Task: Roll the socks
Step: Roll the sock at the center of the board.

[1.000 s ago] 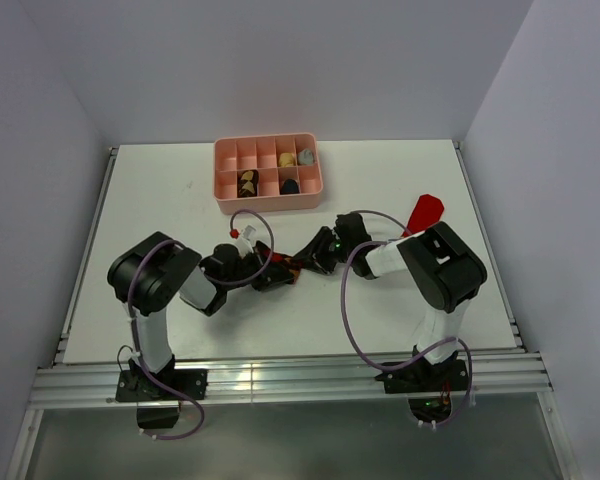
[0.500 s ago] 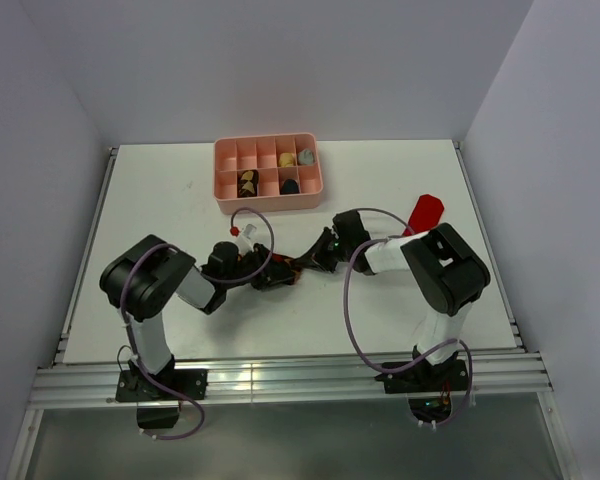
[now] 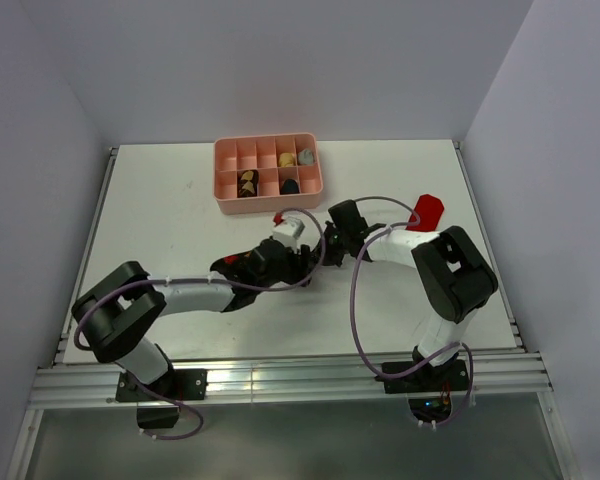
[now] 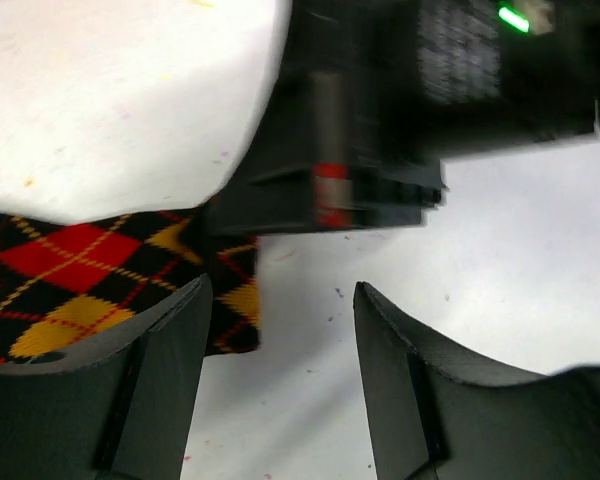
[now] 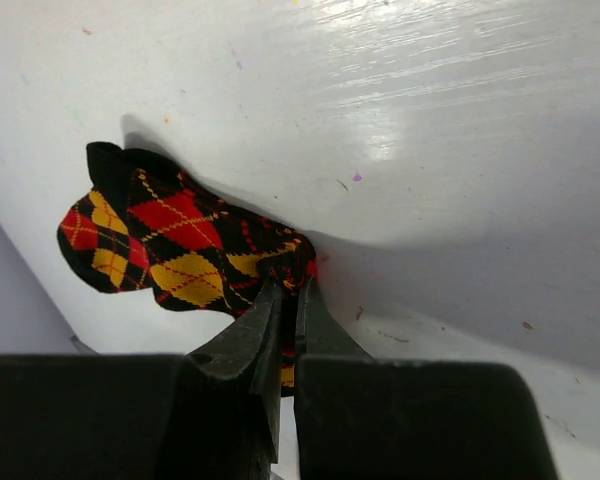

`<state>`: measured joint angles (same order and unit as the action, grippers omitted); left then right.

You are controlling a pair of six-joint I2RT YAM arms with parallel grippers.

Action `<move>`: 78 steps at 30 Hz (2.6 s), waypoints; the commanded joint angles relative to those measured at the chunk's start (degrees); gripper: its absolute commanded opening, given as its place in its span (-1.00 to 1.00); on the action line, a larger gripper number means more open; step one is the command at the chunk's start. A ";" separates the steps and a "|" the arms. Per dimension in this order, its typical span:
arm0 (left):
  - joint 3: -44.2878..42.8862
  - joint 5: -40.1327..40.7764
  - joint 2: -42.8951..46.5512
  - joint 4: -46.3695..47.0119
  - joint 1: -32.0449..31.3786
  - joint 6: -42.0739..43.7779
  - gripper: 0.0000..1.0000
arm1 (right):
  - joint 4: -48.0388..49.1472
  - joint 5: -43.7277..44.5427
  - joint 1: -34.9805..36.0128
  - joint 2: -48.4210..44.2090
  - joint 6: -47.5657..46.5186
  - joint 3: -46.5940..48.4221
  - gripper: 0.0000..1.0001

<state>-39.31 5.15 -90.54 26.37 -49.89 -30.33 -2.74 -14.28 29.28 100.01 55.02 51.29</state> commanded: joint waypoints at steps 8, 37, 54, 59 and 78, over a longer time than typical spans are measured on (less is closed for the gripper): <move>-14.99 29.38 -12.46 -16.87 -15.76 19.43 0.19 | -10.35 4.53 0.34 -2.45 -2.47 5.14 -1.00; -21.07 43.20 -18.97 -23.82 -19.11 19.52 0.25 | -10.44 2.51 0.34 -1.57 -2.11 5.58 -1.00; -26.25 30.37 -17.39 -33.40 -16.73 9.32 -0.85 | -10.88 3.12 0.34 -1.39 -1.68 5.75 -1.00; -26.61 29.83 -16.77 -34.81 -16.12 6.34 -0.99 | -9.91 2.59 0.34 -1.66 -1.24 5.23 -1.00; -1.39 -0.63 -3.59 -14.26 3.47 -13.88 -0.99 | 7.39 0.84 0.17 -10.27 -0.18 -4.88 -0.22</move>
<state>-43.79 12.21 -94.61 9.47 -49.47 -39.99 -0.89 -14.79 29.78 93.97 55.70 47.62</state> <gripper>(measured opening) 0.126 0.359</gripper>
